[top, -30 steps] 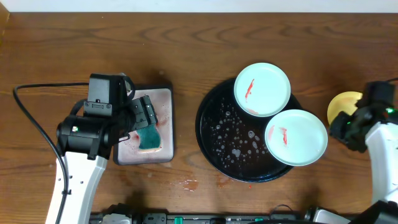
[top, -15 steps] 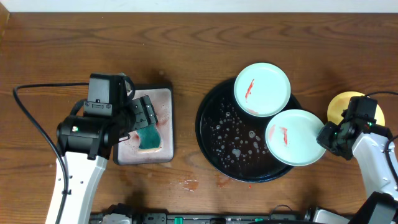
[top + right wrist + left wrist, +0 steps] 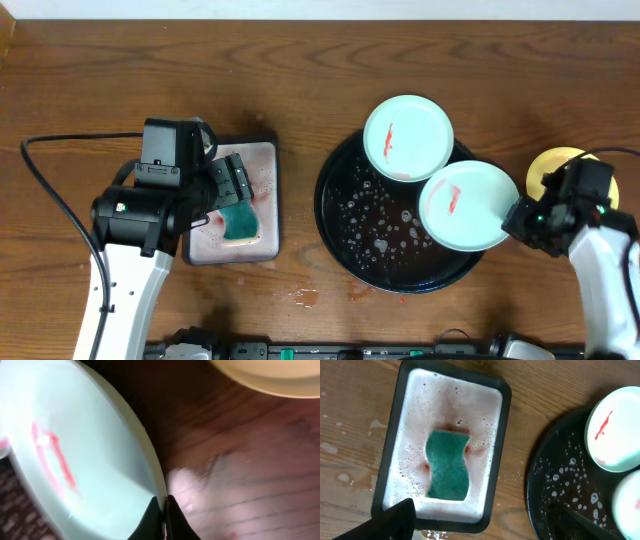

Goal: Clean dirty plates on tray and stack at the side
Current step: 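Move right gripper to the lower pale green plate and grasp its rim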

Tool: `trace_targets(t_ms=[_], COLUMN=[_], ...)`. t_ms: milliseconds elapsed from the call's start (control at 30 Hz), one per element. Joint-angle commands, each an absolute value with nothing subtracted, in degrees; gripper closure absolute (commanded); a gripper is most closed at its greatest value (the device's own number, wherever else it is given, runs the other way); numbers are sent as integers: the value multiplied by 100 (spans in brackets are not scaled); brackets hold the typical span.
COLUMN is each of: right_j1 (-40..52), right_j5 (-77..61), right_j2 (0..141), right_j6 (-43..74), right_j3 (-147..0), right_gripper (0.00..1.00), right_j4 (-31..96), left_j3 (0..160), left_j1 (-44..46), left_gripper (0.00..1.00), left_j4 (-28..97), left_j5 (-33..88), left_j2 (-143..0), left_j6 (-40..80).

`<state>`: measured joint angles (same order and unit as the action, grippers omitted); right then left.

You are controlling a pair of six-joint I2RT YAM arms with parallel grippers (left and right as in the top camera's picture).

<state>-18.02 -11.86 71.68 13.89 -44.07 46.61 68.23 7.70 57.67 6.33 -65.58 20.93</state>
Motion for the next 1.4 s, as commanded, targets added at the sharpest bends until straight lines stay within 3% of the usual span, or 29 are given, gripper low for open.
trace_targets(t_ms=[0, 167, 467, 533, 767, 1033, 1067, 1100, 1267, 1367], right_j1=[-1619, -829, 663, 838, 851, 858, 858, 858, 858, 858], right_j5=[-1870, -1868, -1527, -1435, -604, -1422, -1492, -1568, -1743, -1743], right_j2=[6479, 6368, 7120, 7214, 7122, 7102, 7102, 7100, 7113, 7116], right_j6=[969, 980, 2565, 2397, 1376, 550, 552, 558, 620, 620], right_j3=[-4423, -4259, -3363, -3387, -4403, -5795, -5813, -5813, -5811, -5806], right_gripper=[99, 99, 99, 91, 72, 69, 69, 69, 69, 68], right_j4=[4963, 5116, 3614, 3454, 3972, 4729, 4753, 4768, 4967, 5037], left_j3=[6963, 6963, 6963, 6963, 6963, 6956, 6956, 6934, 6272, 5658], left_j1=[751, 751, 751, 751, 751, 751, 753, 753, 753, 746], left_gripper=[16, 16, 16, 16, 16, 16, 7, 5, 6, 6], left_j4=[5778, 5778, 5778, 5778, 5776, 5686, 5778, 5819, 5688, 5251], left_j5=[687, 687, 687, 687, 687, 687, 690, 687, 478, 54], left_j2=[-6558, -6558, -6558, -6558, -6558, -6692, -6692, -6696, -6963, -7356], left_j6=[2058, 2058, 2058, 2058, 2060, 2119, 2093, 2008, 1719, 2182])
